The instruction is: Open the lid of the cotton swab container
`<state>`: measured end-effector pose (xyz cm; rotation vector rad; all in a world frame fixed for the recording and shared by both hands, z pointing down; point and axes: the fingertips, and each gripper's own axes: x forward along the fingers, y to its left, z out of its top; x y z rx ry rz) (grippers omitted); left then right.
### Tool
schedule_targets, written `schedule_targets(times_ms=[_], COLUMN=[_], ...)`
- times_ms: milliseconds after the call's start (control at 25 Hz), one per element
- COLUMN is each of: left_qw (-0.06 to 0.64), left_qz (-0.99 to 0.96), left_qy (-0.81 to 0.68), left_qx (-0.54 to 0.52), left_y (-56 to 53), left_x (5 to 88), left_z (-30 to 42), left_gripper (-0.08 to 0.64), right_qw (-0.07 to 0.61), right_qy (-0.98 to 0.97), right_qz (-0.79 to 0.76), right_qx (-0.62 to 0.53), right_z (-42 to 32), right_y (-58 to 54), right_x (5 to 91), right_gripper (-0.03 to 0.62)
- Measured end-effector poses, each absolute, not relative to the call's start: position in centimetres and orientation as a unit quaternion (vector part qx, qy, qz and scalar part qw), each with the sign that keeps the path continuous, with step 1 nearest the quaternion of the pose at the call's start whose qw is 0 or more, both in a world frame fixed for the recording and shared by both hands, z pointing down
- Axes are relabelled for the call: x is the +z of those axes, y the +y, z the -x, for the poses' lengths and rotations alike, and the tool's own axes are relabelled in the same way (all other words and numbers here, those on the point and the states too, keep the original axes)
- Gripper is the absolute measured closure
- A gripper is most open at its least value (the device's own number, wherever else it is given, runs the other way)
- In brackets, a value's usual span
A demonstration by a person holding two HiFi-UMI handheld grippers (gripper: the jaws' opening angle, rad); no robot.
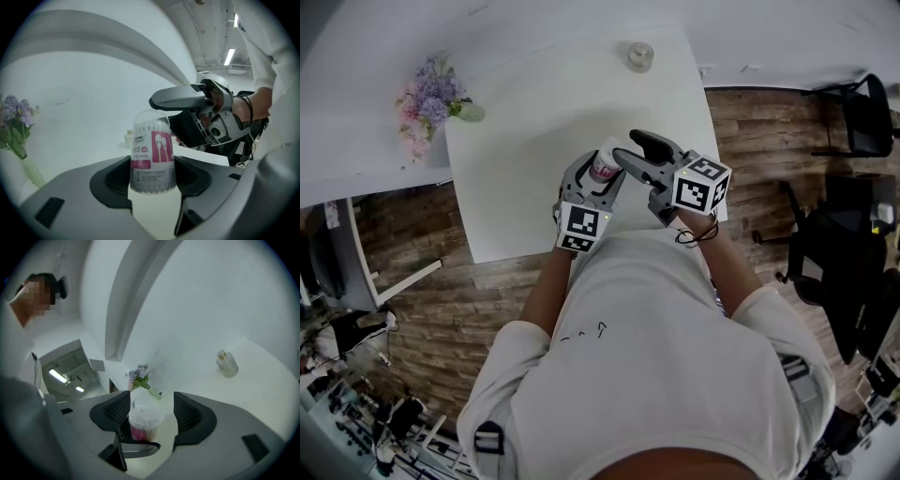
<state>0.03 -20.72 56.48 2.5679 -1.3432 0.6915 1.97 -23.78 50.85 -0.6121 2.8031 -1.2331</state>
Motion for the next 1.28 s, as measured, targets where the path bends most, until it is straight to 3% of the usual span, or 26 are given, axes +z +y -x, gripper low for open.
schedule_targets(times_ms=[160, 320, 560, 640, 1280], left_qw=[0.089, 0.089, 0.083, 0.082, 0.136], left_qz=[-0.856, -0.858, -0.862, -0.862, -0.836], left_qy=[-0.456, -0.457, -0.453, -0.453, -0.463], left_qx=[0.225, 0.218, 0.21, 0.213, 0.261], left_y=[-21.1, -21.1, -21.1, -20.9, -21.2], left_x=[56.4, 56.0, 55.8, 55.9, 62.7], left_z=[0.3, 0.1, -0.2, -0.1, 1.6], left_gripper=[0.291, 0.291, 0.291, 0.291, 0.287], right_qw=[-0.069, -0.109, -0.093, -0.085, -0.143], right_qy=[0.944, 0.958, 0.957, 0.955, 0.943], right_qz=[0.2, 0.179, 0.191, 0.203, 0.225], right_qx=[-0.253, -0.194, -0.198, -0.198, -0.197], right_z=[-1.9, -0.8, -0.7, -1.2, -1.0], right_y=[-23.0, -21.4, -21.7, -22.0, -22.9], right_x=[49.8, 49.4, 49.1, 48.9, 53.5], right_gripper=[0.316, 0.335, 0.486, 0.503, 0.528])
